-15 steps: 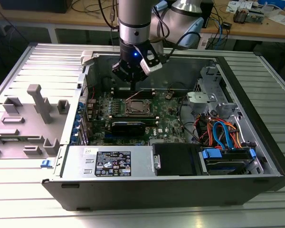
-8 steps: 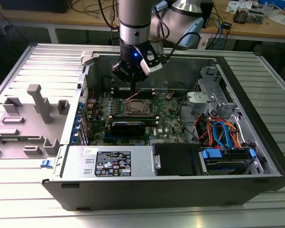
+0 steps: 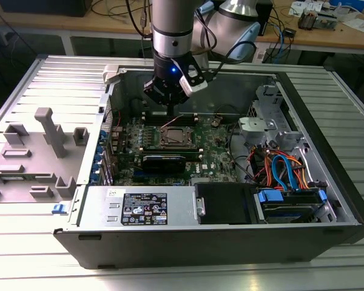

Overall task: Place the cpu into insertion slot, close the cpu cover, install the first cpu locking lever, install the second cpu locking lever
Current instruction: 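Install the first cpu locking lever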

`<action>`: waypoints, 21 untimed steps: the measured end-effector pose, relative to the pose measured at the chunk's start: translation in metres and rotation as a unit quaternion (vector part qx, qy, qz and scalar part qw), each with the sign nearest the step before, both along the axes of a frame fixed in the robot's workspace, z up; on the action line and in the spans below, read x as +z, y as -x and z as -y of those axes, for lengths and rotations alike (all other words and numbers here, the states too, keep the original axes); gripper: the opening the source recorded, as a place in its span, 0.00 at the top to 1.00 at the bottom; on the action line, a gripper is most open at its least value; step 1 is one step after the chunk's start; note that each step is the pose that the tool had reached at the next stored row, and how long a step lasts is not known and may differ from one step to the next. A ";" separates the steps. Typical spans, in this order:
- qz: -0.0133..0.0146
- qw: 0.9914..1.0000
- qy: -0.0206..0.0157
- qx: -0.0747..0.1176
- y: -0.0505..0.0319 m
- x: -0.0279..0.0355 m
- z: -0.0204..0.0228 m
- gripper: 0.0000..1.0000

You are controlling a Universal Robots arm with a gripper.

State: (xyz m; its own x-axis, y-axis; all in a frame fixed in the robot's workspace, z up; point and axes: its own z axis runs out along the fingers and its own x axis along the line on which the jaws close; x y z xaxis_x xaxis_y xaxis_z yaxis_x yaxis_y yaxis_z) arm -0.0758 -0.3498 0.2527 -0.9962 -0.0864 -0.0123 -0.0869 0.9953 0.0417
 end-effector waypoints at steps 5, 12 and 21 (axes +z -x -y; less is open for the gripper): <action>0.000 1.000 0.001 0.000 -0.0083 -0.0062 0.0000 0.89; 0.000 1.000 0.004 -0.006 -0.0108 -0.0145 -0.0012 0.89; 0.000 1.000 0.003 -0.007 -0.0113 -0.0165 -0.0015 0.89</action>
